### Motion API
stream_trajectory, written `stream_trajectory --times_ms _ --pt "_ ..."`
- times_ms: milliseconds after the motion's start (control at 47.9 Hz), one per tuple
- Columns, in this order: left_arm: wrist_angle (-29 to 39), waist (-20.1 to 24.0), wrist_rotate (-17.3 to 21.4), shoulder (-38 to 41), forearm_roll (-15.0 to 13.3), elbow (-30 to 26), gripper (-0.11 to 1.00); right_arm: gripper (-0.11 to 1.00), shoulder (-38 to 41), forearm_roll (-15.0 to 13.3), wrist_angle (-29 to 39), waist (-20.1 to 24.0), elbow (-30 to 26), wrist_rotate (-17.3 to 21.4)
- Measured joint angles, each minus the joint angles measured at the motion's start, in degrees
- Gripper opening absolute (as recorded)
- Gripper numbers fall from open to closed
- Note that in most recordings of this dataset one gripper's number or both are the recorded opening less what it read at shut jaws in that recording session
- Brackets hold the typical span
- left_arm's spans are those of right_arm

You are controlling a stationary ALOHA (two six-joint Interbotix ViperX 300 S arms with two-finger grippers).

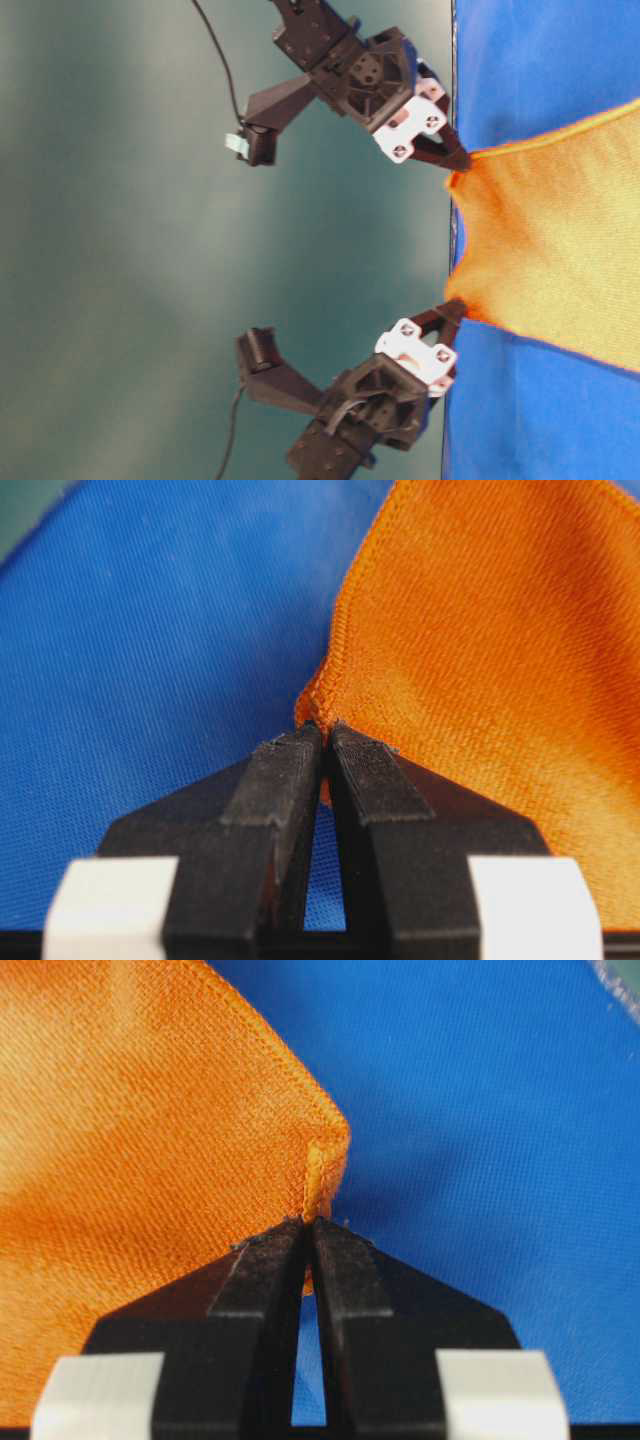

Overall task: Fold a vertical towel.
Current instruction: 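Lift the top edge and carry it down toward the bottom edge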

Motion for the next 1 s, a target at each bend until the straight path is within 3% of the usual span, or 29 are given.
stream_trajectory --times_ms 334,689,1003 --pt "1.7 -3.6 0.9 -9.7 0.1 3.2 0.03 0.04 -8.6 -0.1 0.0 1.1 1.9 0.1" --pt "2.5 -10.6 3.0 -17.7 0.2 8.4 0.03 0.04 -13.9 0.0 0.0 9.1 6.0 0.3" --pt "3.3 -20.9 2.5 -19.2 0.2 10.2 0.03 0.04 -15.9 0.1 0.0 17.8 9.4 0.4"
